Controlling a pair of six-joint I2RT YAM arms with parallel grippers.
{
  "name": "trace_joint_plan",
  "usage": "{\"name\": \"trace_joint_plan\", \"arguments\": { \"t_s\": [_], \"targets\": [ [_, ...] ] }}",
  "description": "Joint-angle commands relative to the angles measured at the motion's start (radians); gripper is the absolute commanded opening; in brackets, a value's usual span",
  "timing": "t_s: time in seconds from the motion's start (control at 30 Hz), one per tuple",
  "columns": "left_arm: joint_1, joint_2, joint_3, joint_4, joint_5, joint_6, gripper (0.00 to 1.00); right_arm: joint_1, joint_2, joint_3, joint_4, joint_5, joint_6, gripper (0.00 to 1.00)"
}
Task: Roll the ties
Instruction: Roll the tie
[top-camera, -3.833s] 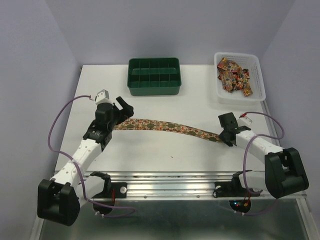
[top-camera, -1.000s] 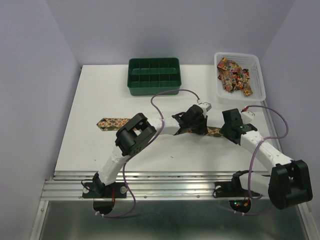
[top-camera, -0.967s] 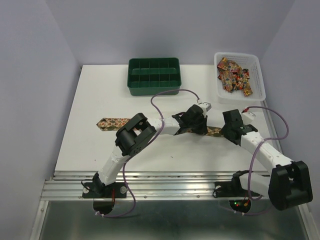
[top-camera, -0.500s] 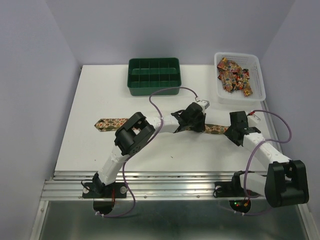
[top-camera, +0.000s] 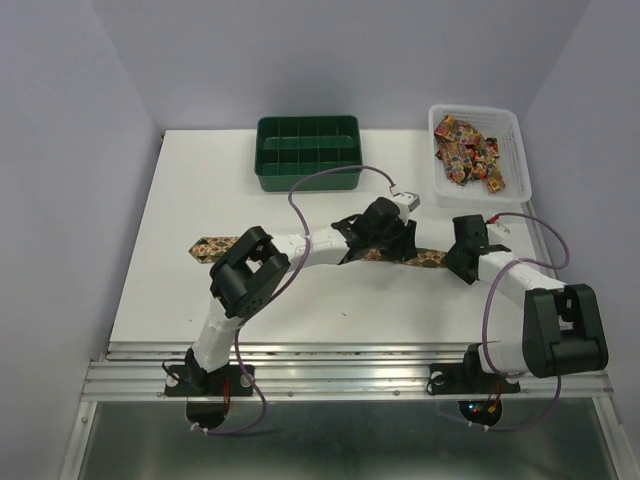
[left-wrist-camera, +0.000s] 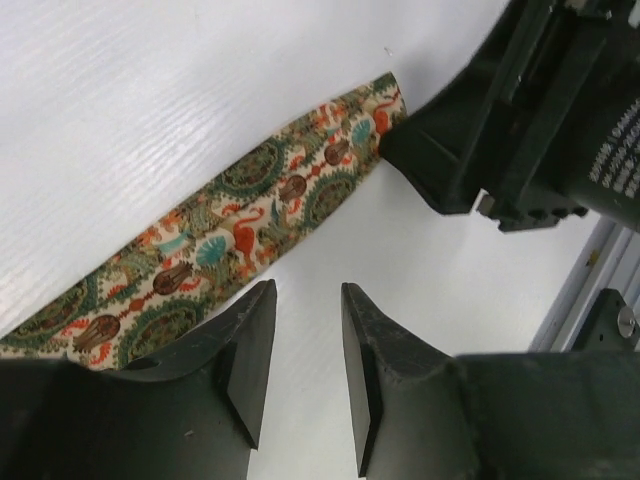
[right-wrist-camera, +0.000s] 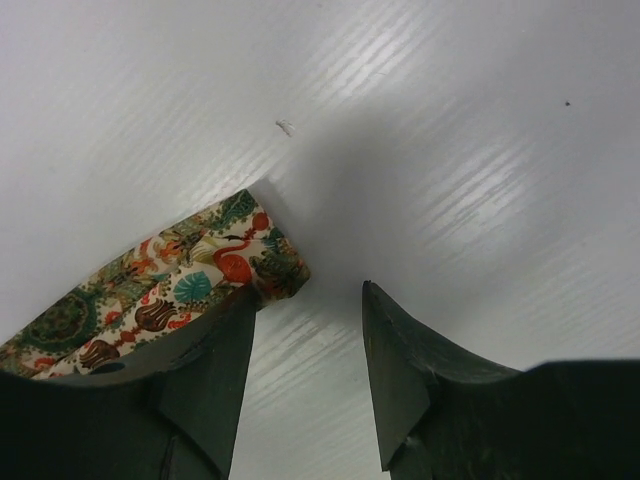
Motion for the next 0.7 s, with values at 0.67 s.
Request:
{"name": "trace_joint_plan", "arguments": {
  "t_s": [0.67],
  "targets": [
    [0.001,-0.096,-0.113,0.073,0.009,0.016,0.46,-0.045,0.057,0.050,0.151,0.039,-0.115,0.51]
  ]
}}
